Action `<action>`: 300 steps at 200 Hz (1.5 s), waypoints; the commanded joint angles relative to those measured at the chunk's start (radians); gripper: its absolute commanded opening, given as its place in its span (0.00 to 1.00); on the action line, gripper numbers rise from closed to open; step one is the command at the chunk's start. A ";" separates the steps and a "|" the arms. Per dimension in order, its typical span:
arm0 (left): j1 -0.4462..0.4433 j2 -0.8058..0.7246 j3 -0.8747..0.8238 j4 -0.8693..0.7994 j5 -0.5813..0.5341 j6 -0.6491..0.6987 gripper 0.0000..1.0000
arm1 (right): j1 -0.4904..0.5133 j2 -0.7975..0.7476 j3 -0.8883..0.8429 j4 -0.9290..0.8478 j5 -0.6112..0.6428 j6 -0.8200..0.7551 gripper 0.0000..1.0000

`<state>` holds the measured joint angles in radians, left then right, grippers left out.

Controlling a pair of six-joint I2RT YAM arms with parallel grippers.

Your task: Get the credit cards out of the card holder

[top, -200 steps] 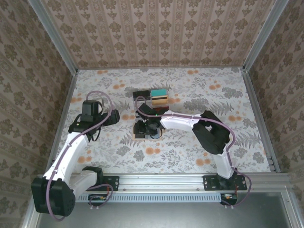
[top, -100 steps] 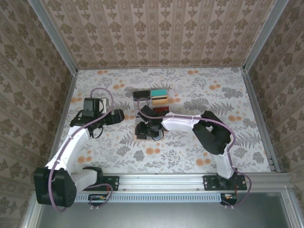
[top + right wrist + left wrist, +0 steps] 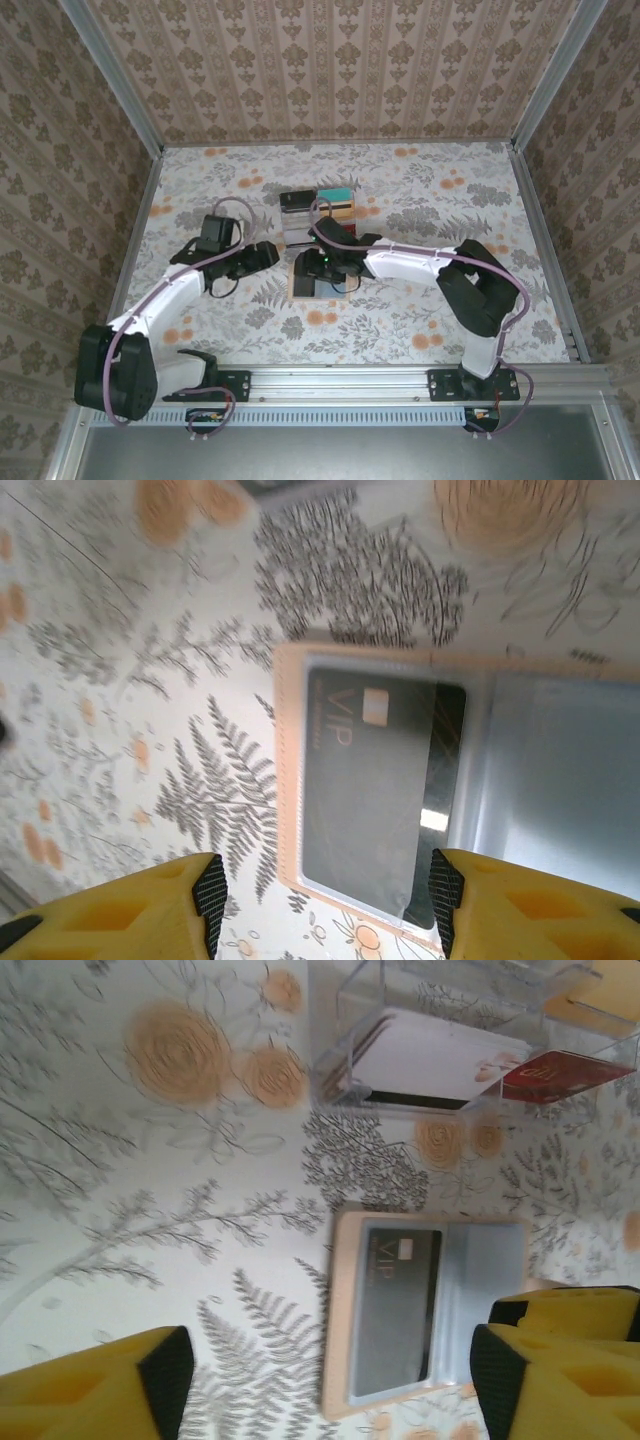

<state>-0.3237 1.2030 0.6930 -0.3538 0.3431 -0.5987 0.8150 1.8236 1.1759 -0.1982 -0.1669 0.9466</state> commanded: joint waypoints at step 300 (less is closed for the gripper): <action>-0.242 0.354 0.089 0.103 -0.095 -0.059 0.04 | -0.038 0.123 0.007 -0.023 -0.049 -0.009 0.21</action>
<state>-0.5617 1.5291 0.7502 -0.2337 0.2611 -0.6952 0.7822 1.9259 1.1610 -0.1902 -0.1963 0.9581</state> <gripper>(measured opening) 0.049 0.211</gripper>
